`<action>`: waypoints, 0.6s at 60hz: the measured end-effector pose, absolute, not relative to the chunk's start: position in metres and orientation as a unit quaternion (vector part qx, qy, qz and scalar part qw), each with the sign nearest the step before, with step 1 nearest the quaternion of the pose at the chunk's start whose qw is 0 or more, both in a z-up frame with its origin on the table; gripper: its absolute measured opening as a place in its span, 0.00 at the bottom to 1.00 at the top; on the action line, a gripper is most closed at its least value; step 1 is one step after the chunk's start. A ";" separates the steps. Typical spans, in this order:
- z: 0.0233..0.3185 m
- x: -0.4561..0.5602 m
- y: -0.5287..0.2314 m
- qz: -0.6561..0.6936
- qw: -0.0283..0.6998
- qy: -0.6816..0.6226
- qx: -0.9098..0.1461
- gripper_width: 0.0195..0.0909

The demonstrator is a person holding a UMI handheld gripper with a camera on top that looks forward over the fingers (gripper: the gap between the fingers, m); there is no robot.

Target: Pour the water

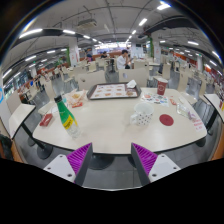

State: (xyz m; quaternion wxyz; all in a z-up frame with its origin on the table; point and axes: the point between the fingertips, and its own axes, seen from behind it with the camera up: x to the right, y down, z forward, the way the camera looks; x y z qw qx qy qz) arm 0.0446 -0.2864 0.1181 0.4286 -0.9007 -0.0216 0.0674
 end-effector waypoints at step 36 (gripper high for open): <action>0.083 -0.090 -0.228 0.100 0.504 -0.074 -0.855 0.83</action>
